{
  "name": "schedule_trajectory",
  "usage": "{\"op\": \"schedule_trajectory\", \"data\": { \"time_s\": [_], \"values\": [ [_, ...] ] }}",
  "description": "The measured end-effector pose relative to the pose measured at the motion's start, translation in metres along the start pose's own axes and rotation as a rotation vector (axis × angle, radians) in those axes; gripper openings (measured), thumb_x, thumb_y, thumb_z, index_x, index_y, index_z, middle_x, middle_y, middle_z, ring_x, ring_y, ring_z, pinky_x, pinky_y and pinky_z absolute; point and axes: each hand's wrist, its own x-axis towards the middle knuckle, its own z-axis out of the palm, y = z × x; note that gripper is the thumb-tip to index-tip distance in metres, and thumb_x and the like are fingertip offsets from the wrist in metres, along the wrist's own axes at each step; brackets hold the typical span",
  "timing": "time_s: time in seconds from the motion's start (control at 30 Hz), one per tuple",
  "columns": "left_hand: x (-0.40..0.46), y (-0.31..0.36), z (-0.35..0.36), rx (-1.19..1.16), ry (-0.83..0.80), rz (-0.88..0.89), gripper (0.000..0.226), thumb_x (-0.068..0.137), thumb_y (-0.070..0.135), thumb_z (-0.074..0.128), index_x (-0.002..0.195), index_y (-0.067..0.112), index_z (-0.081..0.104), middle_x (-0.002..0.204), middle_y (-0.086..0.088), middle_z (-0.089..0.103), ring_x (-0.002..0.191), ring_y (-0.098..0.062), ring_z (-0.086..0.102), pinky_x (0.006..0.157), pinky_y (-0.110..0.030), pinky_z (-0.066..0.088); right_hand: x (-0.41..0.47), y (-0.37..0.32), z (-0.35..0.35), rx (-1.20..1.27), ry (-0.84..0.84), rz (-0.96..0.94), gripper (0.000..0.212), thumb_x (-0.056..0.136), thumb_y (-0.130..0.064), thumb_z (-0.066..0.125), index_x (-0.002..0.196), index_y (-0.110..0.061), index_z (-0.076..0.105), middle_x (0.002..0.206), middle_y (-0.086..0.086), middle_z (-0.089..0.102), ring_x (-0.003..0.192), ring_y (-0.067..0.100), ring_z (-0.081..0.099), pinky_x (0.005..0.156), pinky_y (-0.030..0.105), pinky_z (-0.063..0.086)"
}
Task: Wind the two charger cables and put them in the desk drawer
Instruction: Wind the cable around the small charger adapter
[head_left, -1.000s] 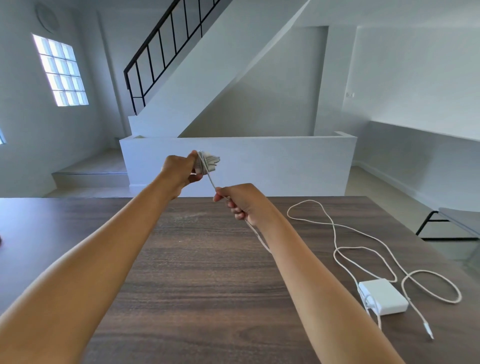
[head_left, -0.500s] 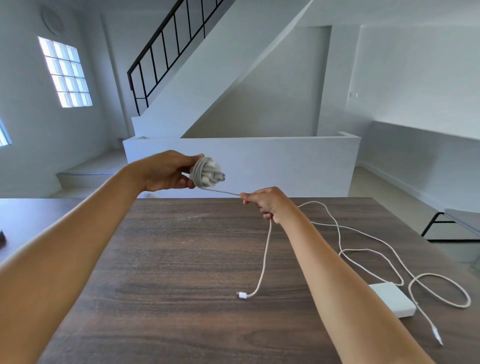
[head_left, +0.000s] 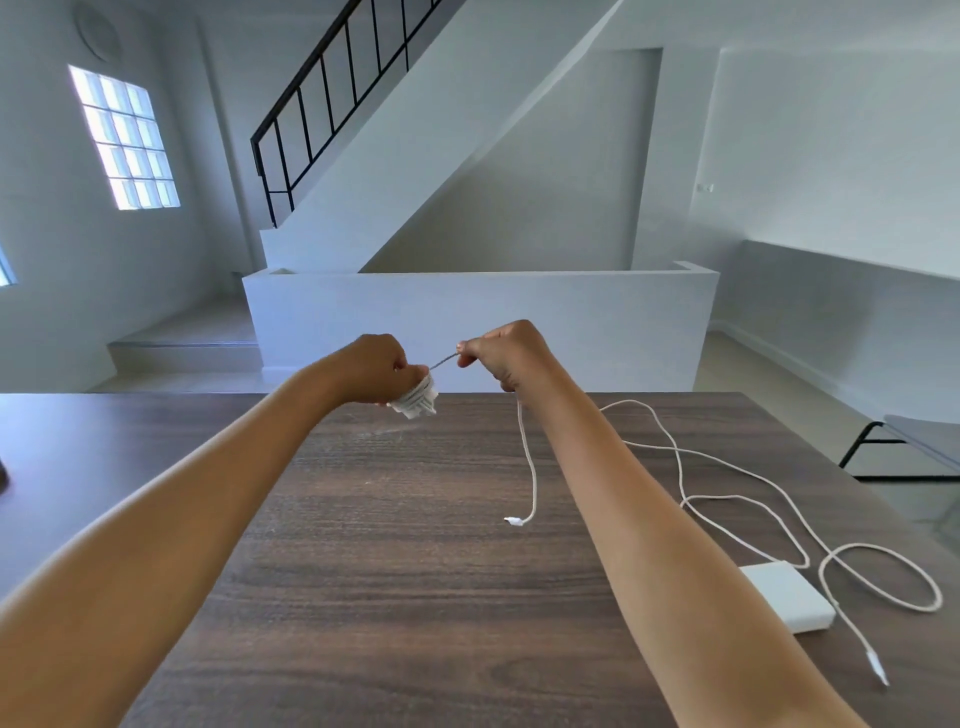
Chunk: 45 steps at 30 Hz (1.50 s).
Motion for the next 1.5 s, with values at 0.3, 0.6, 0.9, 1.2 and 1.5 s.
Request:
{"op": "schedule_trajectory", "data": {
  "time_s": [0.3,0.6,0.9,1.2,1.5],
  "values": [
    [0.014,-0.004,0.011,-0.359,0.521,-0.236,0.056,0.097,0.037,0.043,0.054,0.002,0.05,0.057,-0.015,0.057,0.05,-0.024,0.05,0.054,-0.028,0.041,-0.013,0.004,0.026,0.293,-0.112,0.148,0.017,0.085,-0.015,0.062,0.09,-0.001,0.071,0.06,0.0,0.042,0.046,0.012,0.031,0.041,0.022,0.026],
    [0.014,0.002,-0.015,-1.548,0.292,-0.413,0.024,0.097,0.021,0.051,0.083,0.005,0.061,0.066,-0.007,0.065,0.051,-0.013,0.057,0.042,-0.019,0.047,-0.013,0.039,0.049,0.422,-0.444,0.186,0.024,0.096,-0.029,0.052,0.082,-0.014,0.064,0.055,-0.004,0.036,0.042,0.006,0.026,0.043,0.02,0.02],
    [-0.005,-0.014,-0.036,-1.428,-0.057,-0.099,0.025,0.095,0.03,0.049,0.092,0.01,0.065,0.08,-0.004,0.059,0.056,-0.01,0.054,0.051,-0.016,0.046,0.001,0.066,0.036,0.292,-0.308,0.145,0.024,0.091,-0.031,0.064,0.075,-0.014,0.068,0.056,-0.002,0.038,0.042,0.006,0.029,0.038,0.017,0.024],
    [-0.019,-0.02,-0.053,-0.9,-0.482,0.139,0.057,0.054,0.061,0.079,0.082,0.012,0.078,0.077,-0.004,0.07,0.064,-0.012,0.062,0.06,-0.019,0.055,0.023,0.068,0.008,0.151,-0.142,0.112,0.02,0.078,-0.031,0.078,0.074,-0.012,0.074,0.049,-0.001,0.03,0.047,0.013,0.02,0.046,0.022,0.022],
    [-0.013,-0.005,-0.019,-0.397,-0.486,-0.045,0.044,0.094,0.034,0.052,0.096,-0.007,0.07,0.074,-0.013,0.066,0.054,-0.012,0.055,0.058,-0.02,0.048,0.02,0.021,-0.01,-0.055,-0.027,0.023,0.025,0.079,-0.024,0.078,0.089,-0.002,0.076,0.038,-0.01,0.045,0.039,0.008,0.027,0.04,0.017,0.027]
  ]
}}
